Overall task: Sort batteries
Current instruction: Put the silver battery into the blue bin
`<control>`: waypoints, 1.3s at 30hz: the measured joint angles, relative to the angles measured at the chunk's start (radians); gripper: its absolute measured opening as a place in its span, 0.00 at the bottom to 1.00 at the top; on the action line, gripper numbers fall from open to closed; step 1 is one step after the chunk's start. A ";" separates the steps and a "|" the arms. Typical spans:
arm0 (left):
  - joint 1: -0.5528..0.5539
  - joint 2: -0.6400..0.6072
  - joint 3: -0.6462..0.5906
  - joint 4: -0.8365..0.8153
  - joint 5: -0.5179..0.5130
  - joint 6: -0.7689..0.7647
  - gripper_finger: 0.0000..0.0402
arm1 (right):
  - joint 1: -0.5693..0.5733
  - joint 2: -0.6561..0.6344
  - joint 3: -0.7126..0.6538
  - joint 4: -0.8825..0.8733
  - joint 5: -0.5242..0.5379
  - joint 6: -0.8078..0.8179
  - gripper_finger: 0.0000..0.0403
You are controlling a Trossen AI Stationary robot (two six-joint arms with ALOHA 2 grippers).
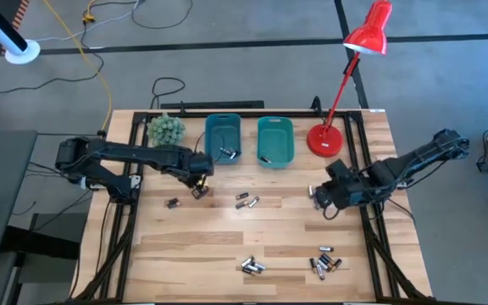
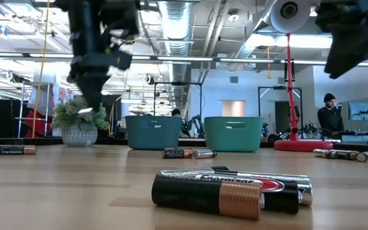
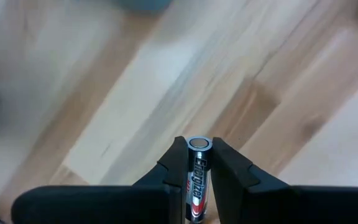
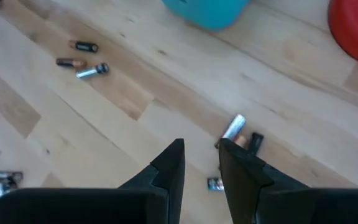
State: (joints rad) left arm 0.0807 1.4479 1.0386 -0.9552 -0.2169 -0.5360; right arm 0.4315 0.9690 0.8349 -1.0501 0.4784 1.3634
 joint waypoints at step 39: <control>0.537 0.564 0.583 0.096 0.247 0.669 0.14 | 0.068 0.001 -0.161 0.112 0.024 0.524 0.29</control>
State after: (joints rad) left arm 0.6172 2.0117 1.6218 -0.8597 0.0303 0.1326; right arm 0.4990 0.9703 0.6739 -0.9386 0.5026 1.8879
